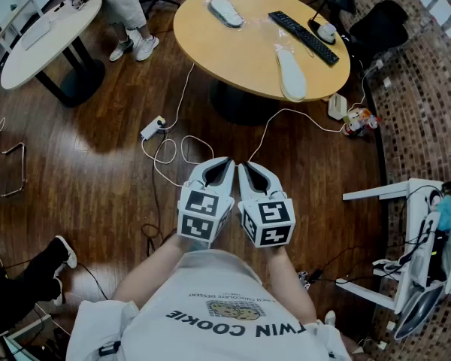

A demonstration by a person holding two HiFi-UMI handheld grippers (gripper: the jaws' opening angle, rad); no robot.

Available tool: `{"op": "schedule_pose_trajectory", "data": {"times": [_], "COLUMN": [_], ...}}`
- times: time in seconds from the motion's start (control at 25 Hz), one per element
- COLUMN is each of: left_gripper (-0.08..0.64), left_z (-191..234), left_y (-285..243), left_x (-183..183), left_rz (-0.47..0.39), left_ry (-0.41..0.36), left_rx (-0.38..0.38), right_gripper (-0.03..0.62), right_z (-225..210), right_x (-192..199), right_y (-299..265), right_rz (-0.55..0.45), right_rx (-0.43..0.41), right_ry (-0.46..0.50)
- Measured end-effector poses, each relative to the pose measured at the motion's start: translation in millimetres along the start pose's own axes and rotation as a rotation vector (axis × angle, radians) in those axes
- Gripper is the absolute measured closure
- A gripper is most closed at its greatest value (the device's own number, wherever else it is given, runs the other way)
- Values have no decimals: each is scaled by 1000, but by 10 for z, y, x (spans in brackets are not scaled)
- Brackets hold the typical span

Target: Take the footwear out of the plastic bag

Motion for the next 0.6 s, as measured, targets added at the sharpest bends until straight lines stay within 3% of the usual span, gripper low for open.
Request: {"op": "schedule_pose_trajectory", "data": {"times": [0.32, 0.6], "left_gripper": [552, 552], "left_z": [777, 1236], "left_y": [-227, -419], "left_x": [-265, -322], "left_rz": [-6, -1], "left_ry": [17, 50], "left_rx": [-7, -30], "right_gripper": [578, 578], "right_z": [111, 161], "right_x": [-482, -632], "right_y": [-734, -1267], "right_rz": [3, 24], "right_rx": [-15, -52], "right_ry": [40, 57]}}
Point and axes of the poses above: the fingertips, and each gripper's own axes: y backward along the fingers, z to its left, x out of its underside, the point moved 10 cm from there along y, backward along the fingers, and after that the axes turned 4 degrees about z, right-handed, at the moved point
